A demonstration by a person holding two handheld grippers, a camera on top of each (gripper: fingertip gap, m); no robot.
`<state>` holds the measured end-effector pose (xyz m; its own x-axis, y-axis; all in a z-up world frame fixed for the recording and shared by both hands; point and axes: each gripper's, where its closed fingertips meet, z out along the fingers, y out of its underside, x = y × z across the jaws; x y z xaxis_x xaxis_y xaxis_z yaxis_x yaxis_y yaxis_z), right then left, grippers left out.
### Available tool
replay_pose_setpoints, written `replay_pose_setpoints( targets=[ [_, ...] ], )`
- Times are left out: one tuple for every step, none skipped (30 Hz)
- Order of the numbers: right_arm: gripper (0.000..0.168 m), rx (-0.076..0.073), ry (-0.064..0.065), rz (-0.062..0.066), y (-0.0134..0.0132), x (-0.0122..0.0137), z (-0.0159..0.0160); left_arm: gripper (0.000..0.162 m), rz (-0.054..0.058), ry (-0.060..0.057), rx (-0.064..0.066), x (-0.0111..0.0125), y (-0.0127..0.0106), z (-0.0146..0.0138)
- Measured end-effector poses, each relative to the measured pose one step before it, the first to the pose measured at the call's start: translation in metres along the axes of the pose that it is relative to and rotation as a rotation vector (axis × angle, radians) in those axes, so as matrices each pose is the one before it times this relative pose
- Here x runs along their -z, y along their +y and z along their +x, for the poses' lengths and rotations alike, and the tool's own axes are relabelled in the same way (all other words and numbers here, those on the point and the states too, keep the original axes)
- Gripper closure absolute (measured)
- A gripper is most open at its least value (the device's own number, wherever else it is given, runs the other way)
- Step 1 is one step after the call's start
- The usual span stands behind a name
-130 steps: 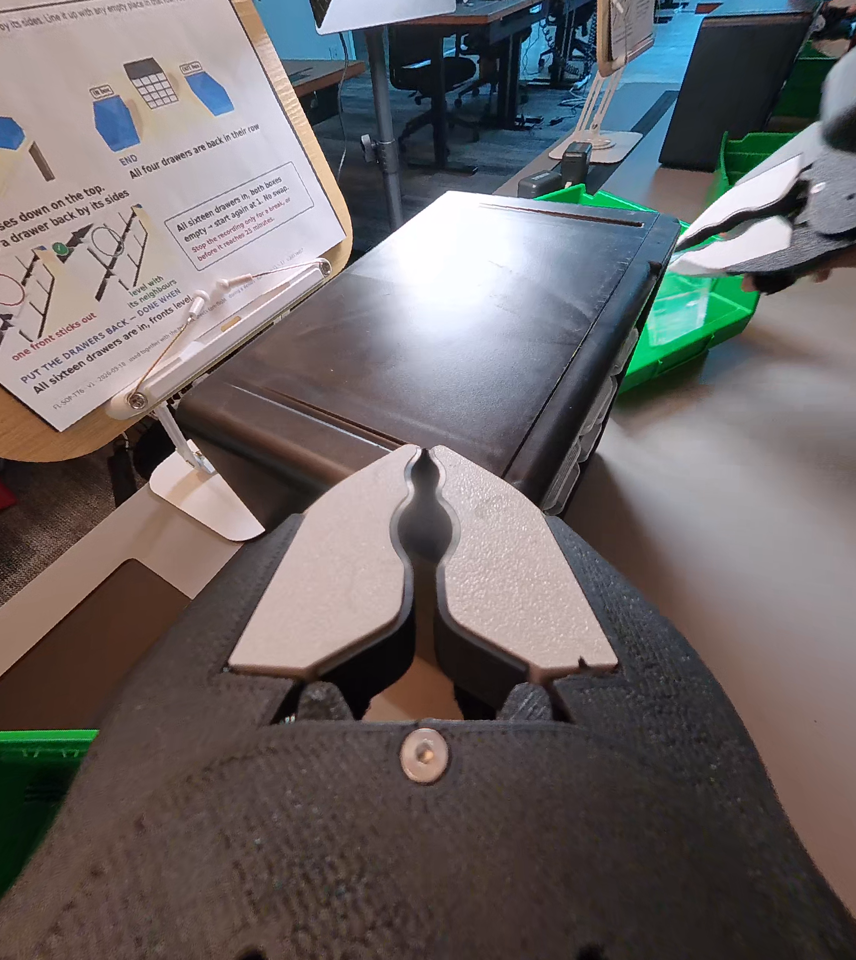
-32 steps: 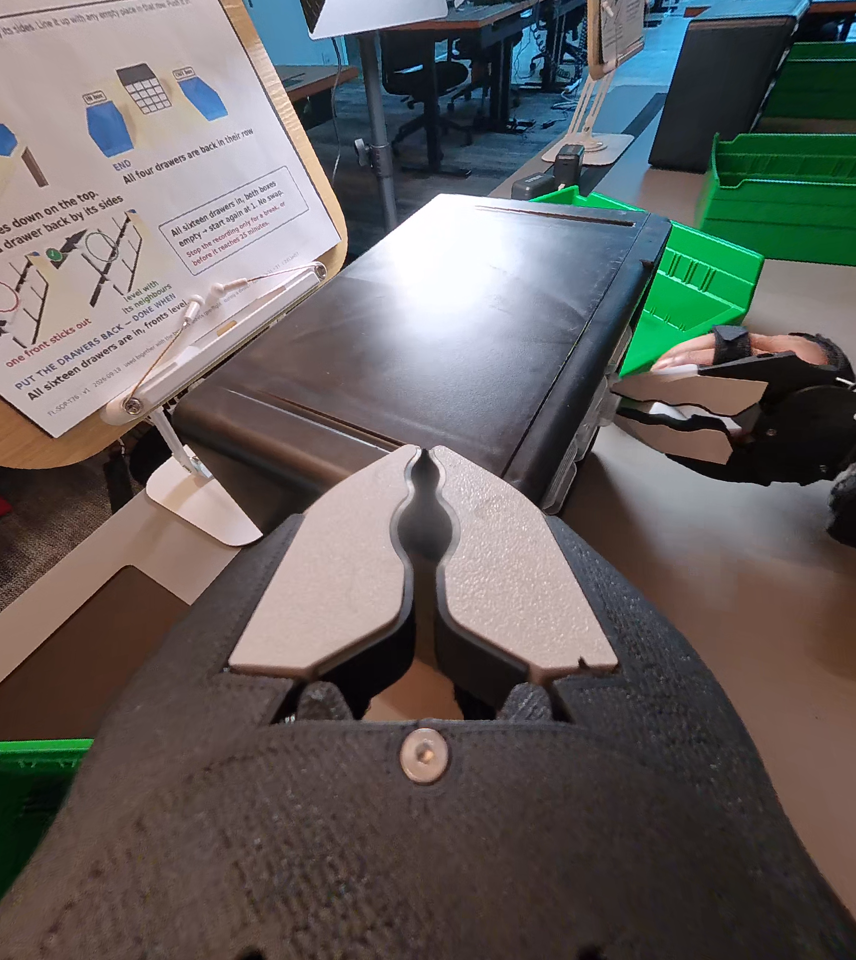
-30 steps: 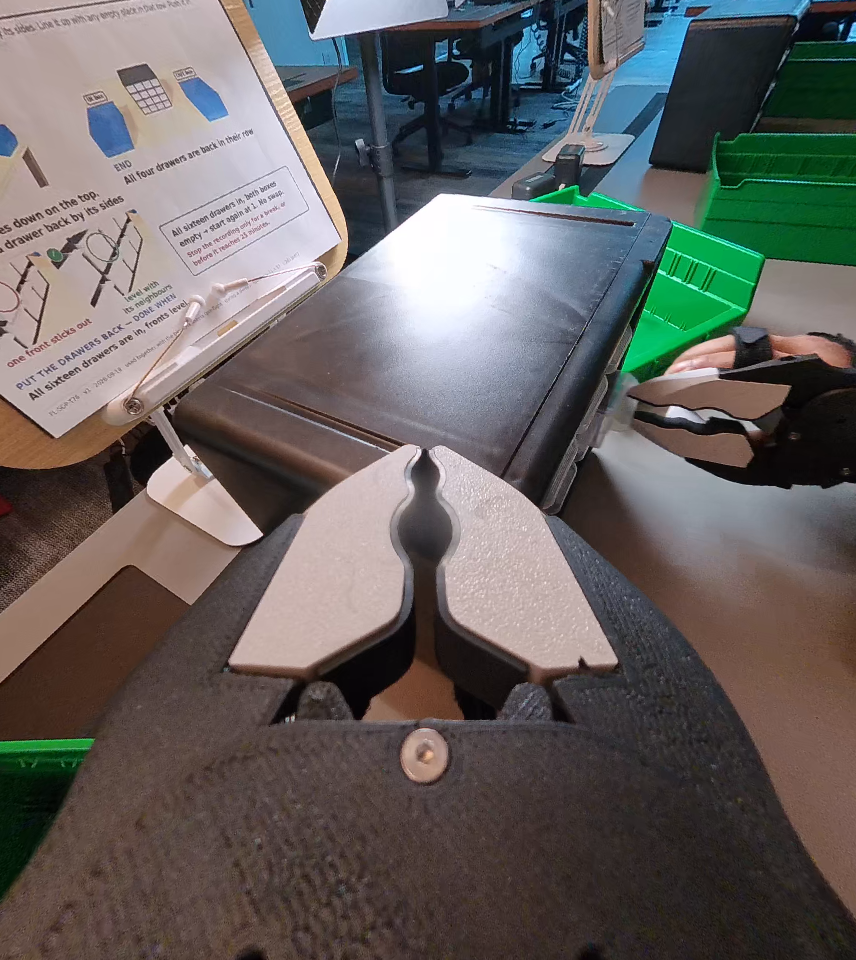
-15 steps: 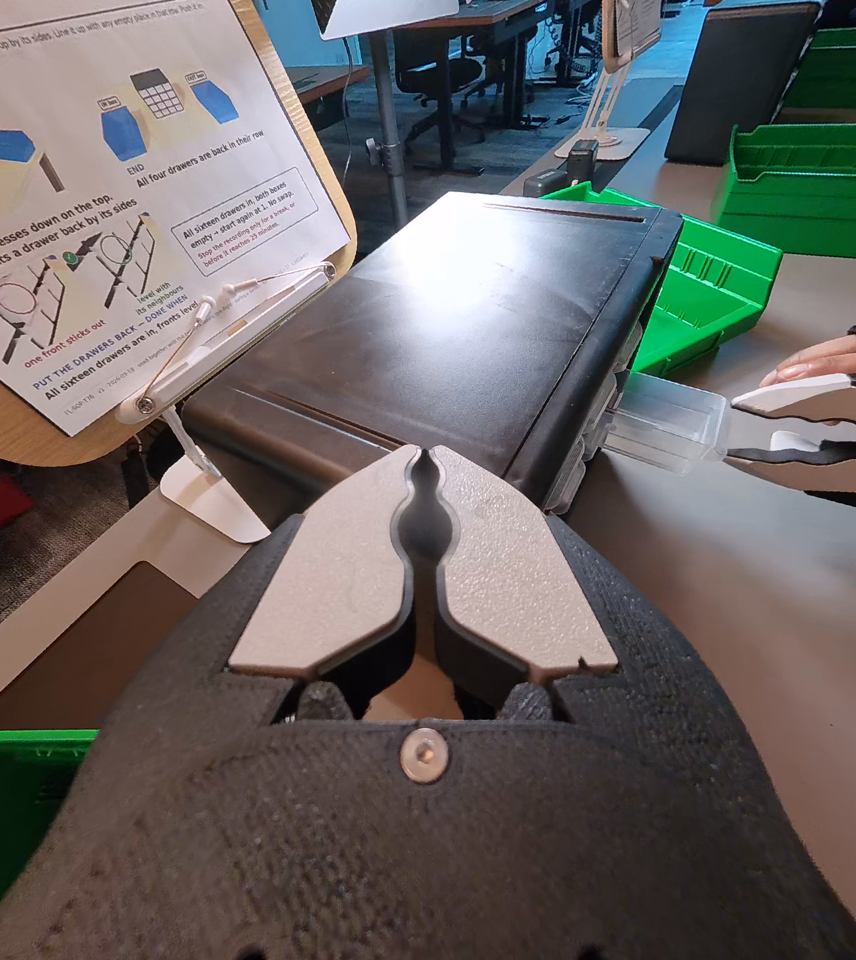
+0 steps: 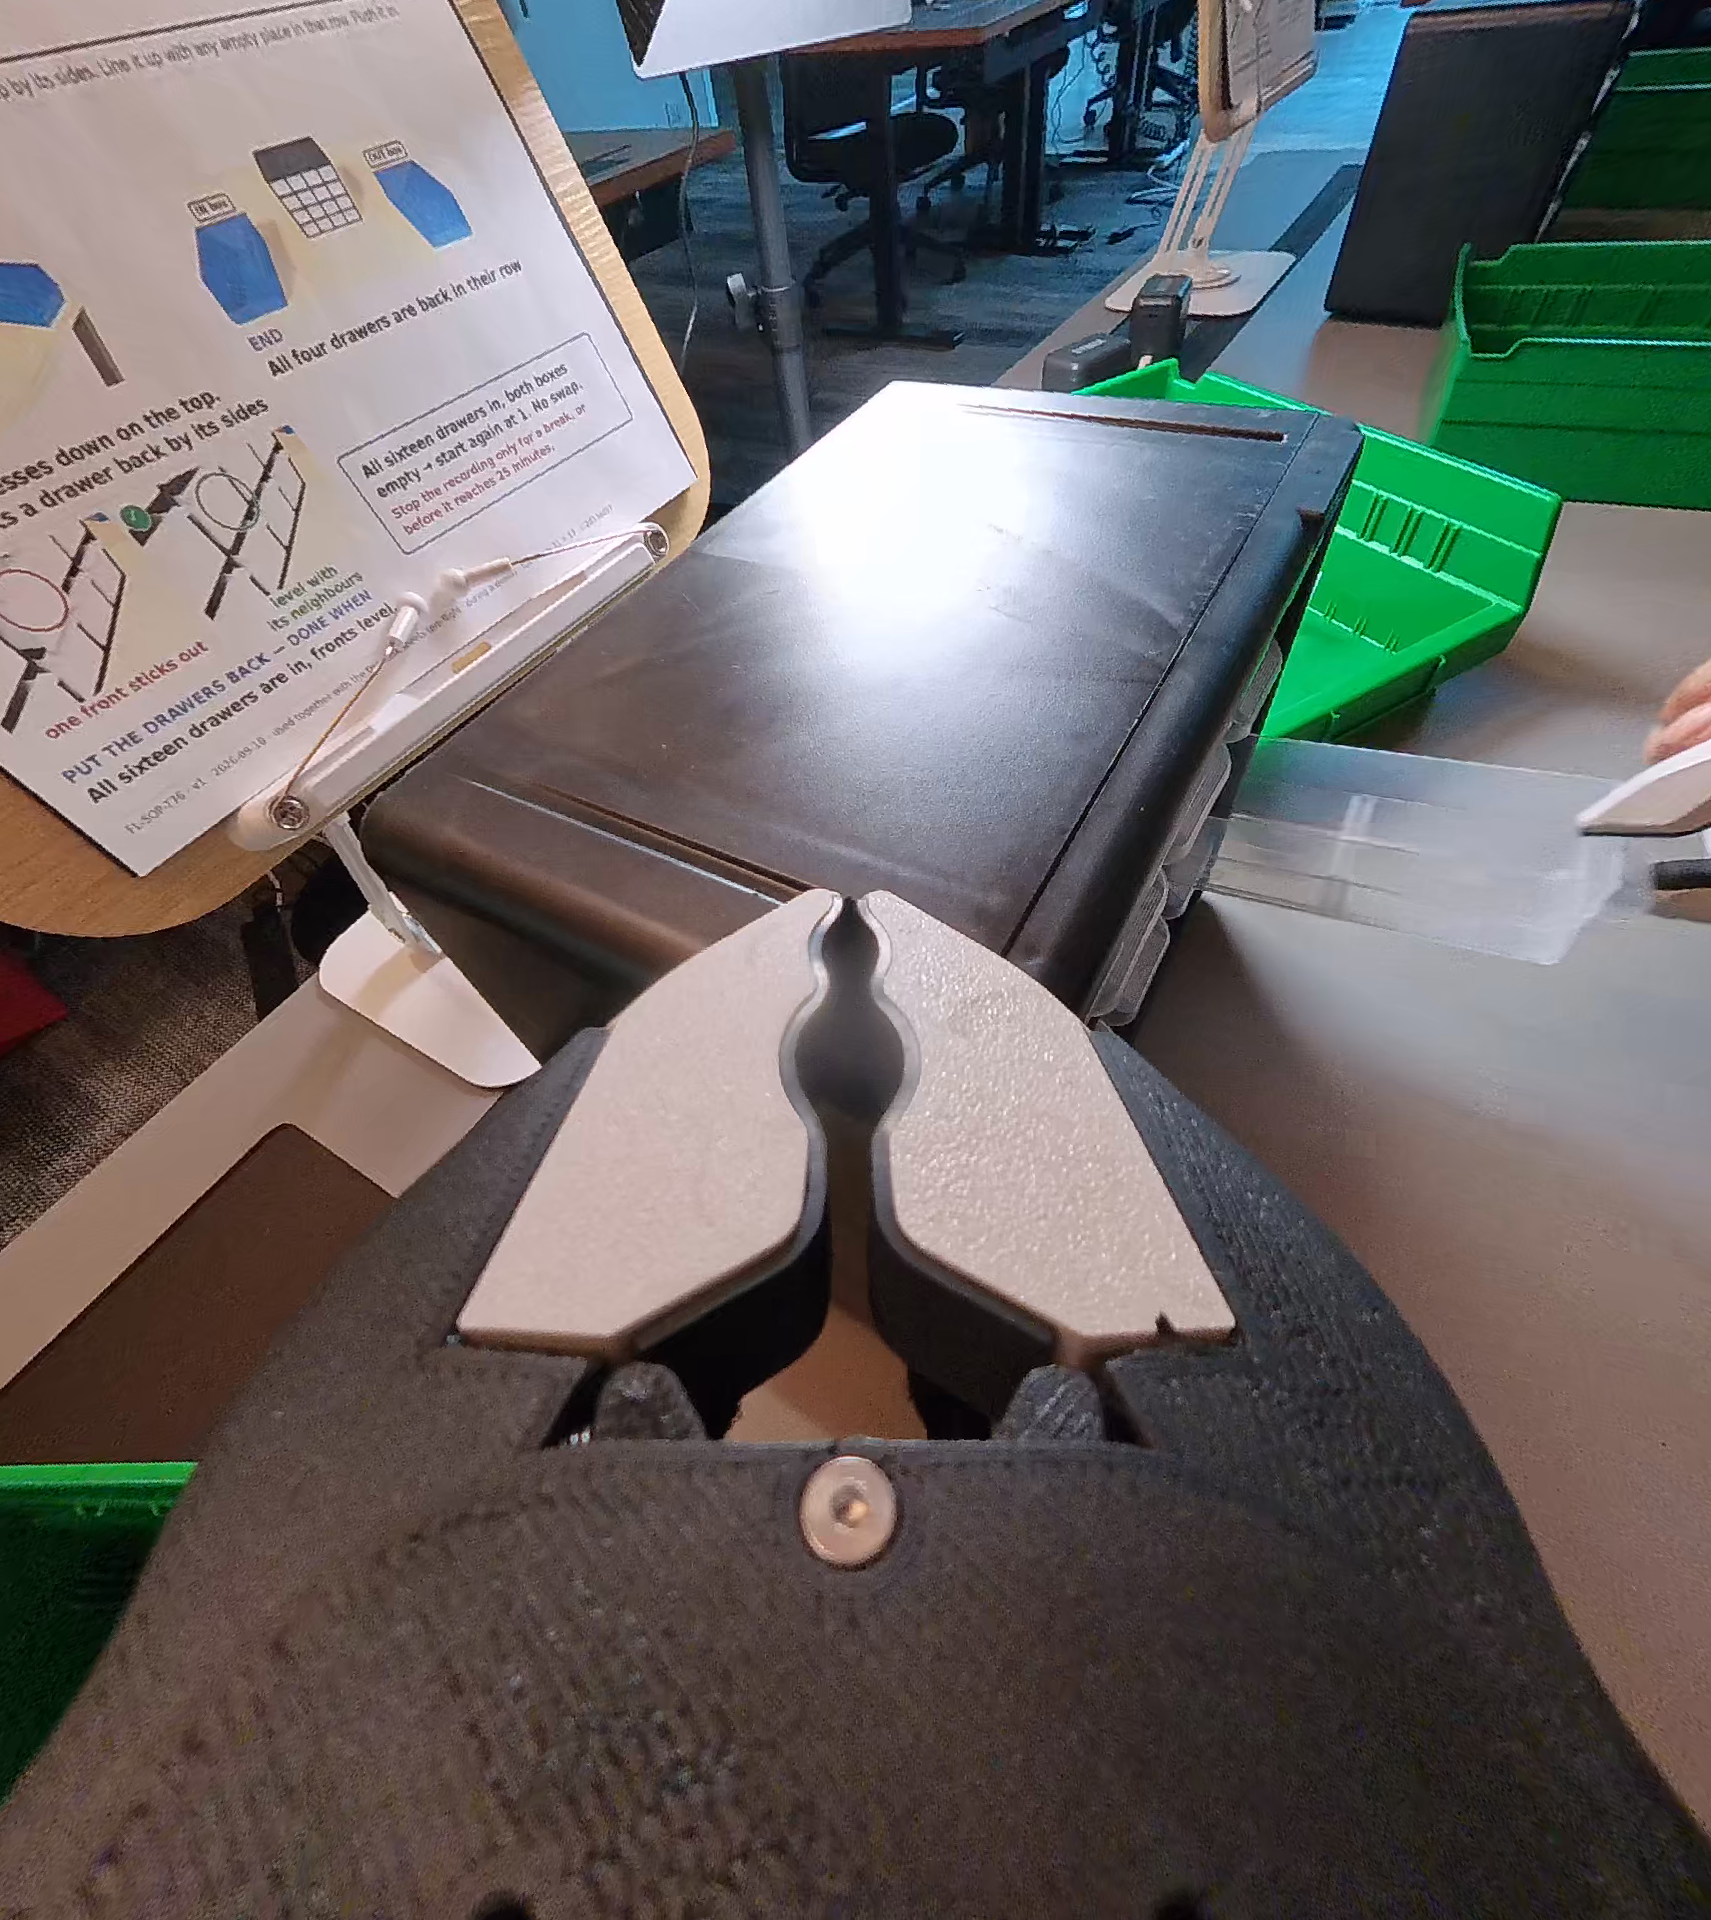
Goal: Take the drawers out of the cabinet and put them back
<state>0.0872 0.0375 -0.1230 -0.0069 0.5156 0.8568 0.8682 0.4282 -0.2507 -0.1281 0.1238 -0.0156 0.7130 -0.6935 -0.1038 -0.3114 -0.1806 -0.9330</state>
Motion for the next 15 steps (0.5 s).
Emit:
replay_pose_setpoints(
  targets=[
    [0.15,-0.0308,-0.0351,0.0099,-0.00234,0.00885,0.00062,0.162,-0.0005,-0.0008,-0.0008,-0.00006,-0.00009,-0.00003],
    [0.151,-0.0508,-0.0414,0.0154,-0.00329,0.0088,0.00061,0.162,-0.0008,-0.0018,-0.0016,0.00001,0.00004,0.00001],
    [0.151,-0.0571,-0.0352,0.0287,-0.00531,0.00927,0.00166,0.162,-0.0011,-0.003,-0.0022,0.00004,0.00006,-0.00005],
    [0.151,-0.0498,-0.0269,0.0311,-0.00583,0.00951,0.0027,0.162,-0.0013,-0.0037,-0.0023,0.0001,-0.00001,-0.00002],
    [0.151,-0.0452,-0.0223,0.0238,-0.00527,0.00922,0.00356,0.162,-0.0013,-0.0039,-0.0022,-0.00001,0.00006,-0.0001],
    [0.151,-0.0481,-0.0128,0.0203,-0.0051,0.00884,0.0054,0.162,-0.0011,-0.0038,-0.0019,0.00009,-0.00004,-0.00001],
    [0.151,-0.0519,-0.0132,0.0098,-0.00352,0.00839,0.00594,0.162,-0.0009,-0.0035,-0.0016,0.00003,0.00004,-0.00008],
    [0.151,-0.0556,-0.0248,-0.0076,-0.00114,0.00798,0.00493,0.162,-0.0007,-0.0034,-0.0016,0.00009,0.00003,0.00001],
    [0.151,-0.0604,-0.0263,-0.0146,0.00007,0.00755,0.00489,0.162,-0.0006,-0.0032,-0.0015,0.00001,0.0,-0.00002],
    [0.151,-0.0572,-0.0215,-0.0115,0.0,0.00728,0.00548,0.162,-0.0008,-0.003,-0.0013,0.00012,-0.00004,-0.00008],
    [0.151,-0.0561,-0.0169,-0.0166,0.00115,0.00655,0.00595,0.162,-0.0011,-0.0032,-0.0018,-0.00001,0.00003,0.00002],
    [0.151,-0.0492,-0.0105,-0.0263,0.00249,0.00557,0.00661,0.162,-0.0015,-0.0034,-0.0032,0.00005,-0.00002,-0.00012],
    [0.151,-0.0376,0.0021,-0.0192,0.00198,0.00465,0.00812,0.162,-0.0017,-0.0033,-0.004,-0.00002,0.00006,-0.00008],
    [0.151,-0.0301,0.0065,-0.0196,0.0027,0.00326,0.00829,0.162,-0.0016,-0.003,-0.0036,0.00001,-0.00003,-0.00002],
    [0.151,-0.0316,0.0111,-0.0347,0.00487,0.00151,0.00898,0.162,-0.0014,-0.0025,-0.0027,0.00002,0.00006,0.00004]
  ],
)
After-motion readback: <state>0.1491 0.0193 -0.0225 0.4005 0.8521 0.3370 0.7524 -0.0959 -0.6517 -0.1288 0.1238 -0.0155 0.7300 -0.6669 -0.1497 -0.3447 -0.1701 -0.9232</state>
